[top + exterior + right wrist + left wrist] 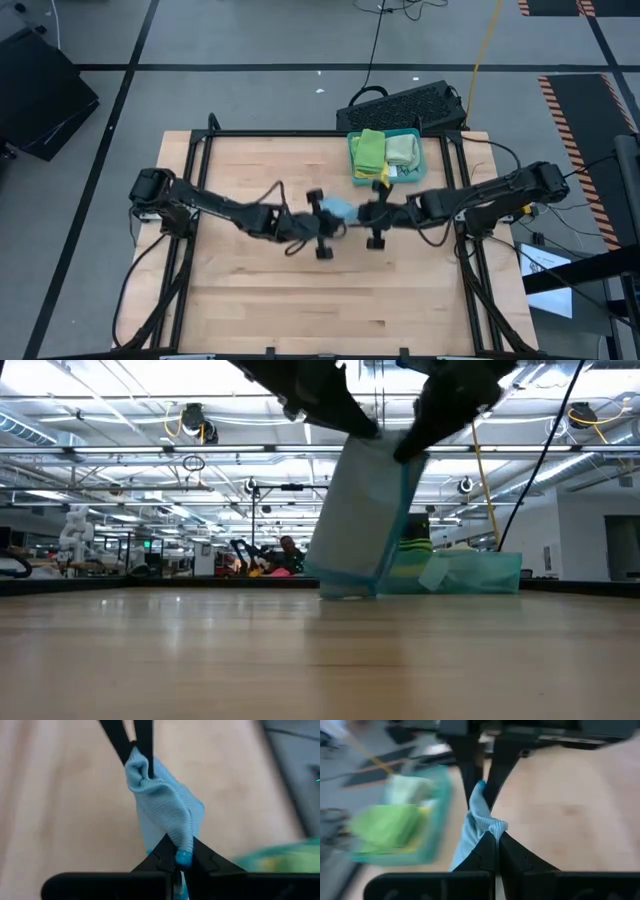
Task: Fold microfiber towels
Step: Fold the blue microfiber cloth
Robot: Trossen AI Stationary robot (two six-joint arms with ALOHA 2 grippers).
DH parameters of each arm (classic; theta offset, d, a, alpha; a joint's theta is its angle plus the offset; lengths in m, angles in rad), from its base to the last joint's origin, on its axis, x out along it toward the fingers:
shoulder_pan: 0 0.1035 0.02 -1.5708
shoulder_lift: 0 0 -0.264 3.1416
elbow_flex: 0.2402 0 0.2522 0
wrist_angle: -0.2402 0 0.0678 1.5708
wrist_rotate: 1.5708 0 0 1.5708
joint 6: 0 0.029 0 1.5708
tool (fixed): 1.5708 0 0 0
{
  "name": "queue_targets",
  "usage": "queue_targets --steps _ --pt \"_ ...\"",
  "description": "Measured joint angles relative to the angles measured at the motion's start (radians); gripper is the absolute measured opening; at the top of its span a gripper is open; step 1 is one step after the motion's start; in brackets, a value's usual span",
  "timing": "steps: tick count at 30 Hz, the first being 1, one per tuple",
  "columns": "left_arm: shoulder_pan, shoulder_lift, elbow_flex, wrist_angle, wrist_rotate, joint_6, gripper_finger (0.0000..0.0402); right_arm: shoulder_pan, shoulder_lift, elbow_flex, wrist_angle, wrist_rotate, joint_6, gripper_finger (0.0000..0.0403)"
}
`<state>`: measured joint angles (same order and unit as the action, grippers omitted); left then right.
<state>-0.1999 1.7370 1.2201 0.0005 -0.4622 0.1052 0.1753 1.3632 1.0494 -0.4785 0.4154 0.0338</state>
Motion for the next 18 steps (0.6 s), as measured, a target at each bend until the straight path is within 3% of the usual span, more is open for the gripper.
queue_targets --steps 9,13,18 --pt "-0.161 0.150 0.001 0.030 0.015 -0.214 0.0006 0.134 0.009 -0.272 0.445 -0.252 0.165 0.0010" --pt "-0.220 0.178 0.001 0.049 -0.064 -0.308 0.0005 0.169 0.033 -0.342 0.627 -0.312 0.240 0.0010" --pt "-0.266 0.179 0.001 -0.015 -0.170 -0.438 0.0006 0.169 0.112 -0.352 0.756 -0.364 0.213 0.0009"
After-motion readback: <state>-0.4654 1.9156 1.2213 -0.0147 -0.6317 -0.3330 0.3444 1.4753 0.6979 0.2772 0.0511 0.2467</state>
